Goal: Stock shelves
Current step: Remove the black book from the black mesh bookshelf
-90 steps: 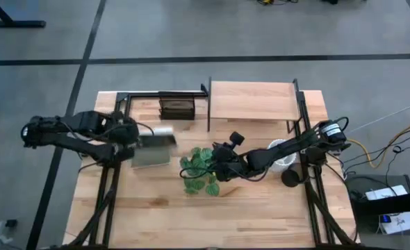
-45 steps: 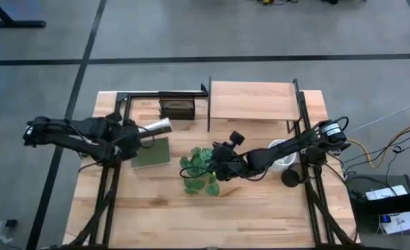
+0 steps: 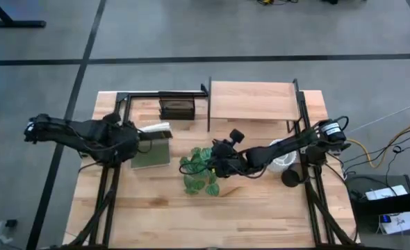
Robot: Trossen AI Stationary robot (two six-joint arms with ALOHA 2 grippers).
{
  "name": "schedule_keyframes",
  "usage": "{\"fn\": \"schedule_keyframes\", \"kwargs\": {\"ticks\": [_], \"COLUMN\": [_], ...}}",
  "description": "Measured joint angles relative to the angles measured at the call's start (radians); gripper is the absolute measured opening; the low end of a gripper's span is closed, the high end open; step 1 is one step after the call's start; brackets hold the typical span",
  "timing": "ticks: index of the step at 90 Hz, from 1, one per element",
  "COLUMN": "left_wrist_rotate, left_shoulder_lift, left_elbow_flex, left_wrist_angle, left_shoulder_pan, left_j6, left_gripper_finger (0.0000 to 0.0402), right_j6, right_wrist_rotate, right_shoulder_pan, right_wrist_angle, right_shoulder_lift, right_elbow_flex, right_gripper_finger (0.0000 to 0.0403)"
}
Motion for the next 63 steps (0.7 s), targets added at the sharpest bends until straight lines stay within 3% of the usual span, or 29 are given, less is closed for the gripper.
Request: {"fn": "schedule_keyframes", "kwargs": {"ticks": [19,46,63], "left_wrist_rotate": [0.020,0.043,0.028], "left_shoulder_lift": [0.024,0.150,0.240], "left_elbow_flex": [-0.010,-0.020,-0.039], "left_wrist_angle": [0.001,-0.001,-0.001], "left_shoulder_pan": [-0.081,-0.294,-0.358], "left_j6": [-0.018,-0.258,-0.317], "left_gripper_finger": [0.0037,0.0037,0.0037], "right_j6": [-0.001,-0.011,-0.007], "right_wrist_rotate": [0.000,0.000,0.000], "right_shoulder_pan": [-0.016,-0.027,-0.029], "right_wrist_angle": [0.000,0.000,0.000], "right_shoulder_lift": [0.000,0.000,0.000], "right_elbow_flex": [0.000,0.000,0.000], "right_gripper_finger": [0.0014,0.0014,0.0014]}}
